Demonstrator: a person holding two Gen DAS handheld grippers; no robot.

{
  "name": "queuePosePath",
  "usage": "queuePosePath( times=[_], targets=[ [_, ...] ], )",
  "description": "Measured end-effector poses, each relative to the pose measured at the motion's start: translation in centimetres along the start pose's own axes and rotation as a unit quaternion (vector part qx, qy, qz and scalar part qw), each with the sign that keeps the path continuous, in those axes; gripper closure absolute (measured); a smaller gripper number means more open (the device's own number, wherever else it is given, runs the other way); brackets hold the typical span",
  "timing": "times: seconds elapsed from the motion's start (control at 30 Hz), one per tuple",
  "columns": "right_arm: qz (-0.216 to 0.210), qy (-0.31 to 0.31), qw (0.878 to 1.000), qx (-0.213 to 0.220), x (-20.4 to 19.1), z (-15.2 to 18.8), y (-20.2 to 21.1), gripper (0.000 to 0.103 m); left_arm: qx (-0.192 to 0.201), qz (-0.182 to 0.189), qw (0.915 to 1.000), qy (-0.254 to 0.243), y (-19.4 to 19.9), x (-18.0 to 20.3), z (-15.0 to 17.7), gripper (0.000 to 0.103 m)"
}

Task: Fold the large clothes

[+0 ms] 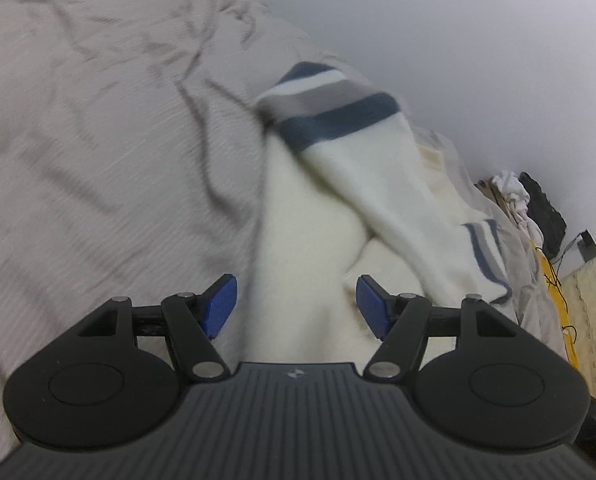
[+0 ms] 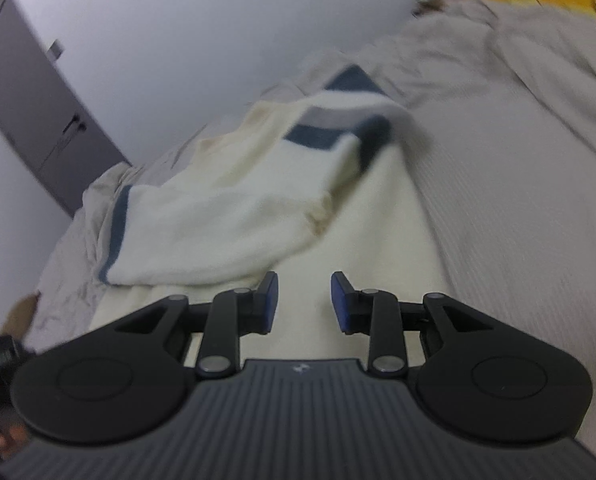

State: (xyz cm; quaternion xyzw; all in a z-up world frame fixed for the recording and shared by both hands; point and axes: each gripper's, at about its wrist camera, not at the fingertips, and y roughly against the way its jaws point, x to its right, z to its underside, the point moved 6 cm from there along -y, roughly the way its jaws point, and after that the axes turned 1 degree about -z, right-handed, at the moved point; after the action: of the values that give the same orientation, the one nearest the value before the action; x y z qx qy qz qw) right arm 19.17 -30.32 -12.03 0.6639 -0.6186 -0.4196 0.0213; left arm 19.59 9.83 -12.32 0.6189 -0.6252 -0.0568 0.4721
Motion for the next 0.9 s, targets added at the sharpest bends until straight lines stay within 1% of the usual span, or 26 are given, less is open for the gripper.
queuePosePath(
  times=[0.07, 0.17, 0.2, 0.23, 0.27, 0.3, 0.4, 0.47, 0.5, 0.57, 0.63, 0.7, 0.77, 0.83, 0.9],
  targets=[
    [0.005, -0.031, 0.999, -0.011, 1.2, 0.5, 0.3, 0.07, -0.008, -0.001, 0.9998, 0.017, 0.4, -1.0, 0.8, 0.032],
    [0.022, -0.066, 0.997, -0.025, 2.8, 1.1, 0.4, 0.07, -0.023, 0.022, 0.9981, 0.053, 0.2, -2.2, 1.6, 0.032],
    [0.025, -0.076, 0.996, -0.027, 3.3, 1.3, 0.5, 0.065, -0.03, 0.027, 0.9971, 0.065, 0.0, -2.5, 1.9, 0.032],
    [0.03, -0.087, 0.995, -0.03, 3.8, 1.4, 0.4, 0.058, -0.035, 0.032, 0.9961, 0.074, -0.3, -2.8, 2.1, 0.032],
    [0.033, -0.096, 0.994, -0.032, 4.2, 1.5, 0.4, 0.044, -0.04, 0.04, 0.9952, 0.08, -0.6, -2.8, 2.4, 0.032],
    [0.037, -0.104, 0.993, -0.03, 4.6, 1.6, 0.3, 0.039, -0.044, 0.049, 0.9944, 0.083, -0.9, -2.7, 2.5, 0.032],
    [0.057, -0.112, 0.992, -0.026, 5.3, 1.7, 0.2, 0.038, -0.046, 0.071, 0.9933, 0.079, -1.1, -2.3, 2.9, 0.032],
    [0.072, -0.123, 0.99, -0.026, 6.0, 1.8, 0.2, 0.037, -0.045, 0.089, 0.9914, 0.085, -0.9, -2.0, 2.9, 0.032],
    [0.077, -0.135, 0.988, -0.028, 6.4, 2.0, 0.1, 0.038, -0.044, 0.101, 0.9899, 0.089, -0.8, -1.9, 2.8, 0.032],
    [0.081, -0.16, 0.983, -0.033, 7.5, 2.3, -0.1, 0.039, -0.045, 0.137, 0.9845, 0.099, -0.4, -1.4, 2.8, 0.032],
    [0.078, -0.175, 0.981, -0.039, 8.0, 2.6, -0.5, 0.039, -0.044, 0.174, 0.9786, 0.101, 0.2, -0.6, 2.8, 0.031],
    [0.073, -0.17, 0.982, -0.044, 7.8, 2.8, -0.8, 0.037, -0.044, 0.202, 0.9738, 0.093, 0.8, 0.4, 2.9, 0.027],
    [0.048, -0.175, 0.982, -0.056, 7.3, 3.1, -1.2, 0.037, -0.05, 0.205, 0.9733, 0.091, 1.0, 0.8, 3.2, 0.027],
    [0.01, -0.2, 0.977, -0.068, 6.9, 3.5, -1.4, 0.037, -0.058, 0.194, 0.9747, 0.095, 0.9, 0.7, 3.7, 0.027],
    [-0.017, -0.216, 0.973, -0.072, 6.5, 3.7, -1.3, 0.037, -0.071, 0.177, 0.9762, 0.102, 0.6, 0.3, 4.4, 0.027]
  ],
)
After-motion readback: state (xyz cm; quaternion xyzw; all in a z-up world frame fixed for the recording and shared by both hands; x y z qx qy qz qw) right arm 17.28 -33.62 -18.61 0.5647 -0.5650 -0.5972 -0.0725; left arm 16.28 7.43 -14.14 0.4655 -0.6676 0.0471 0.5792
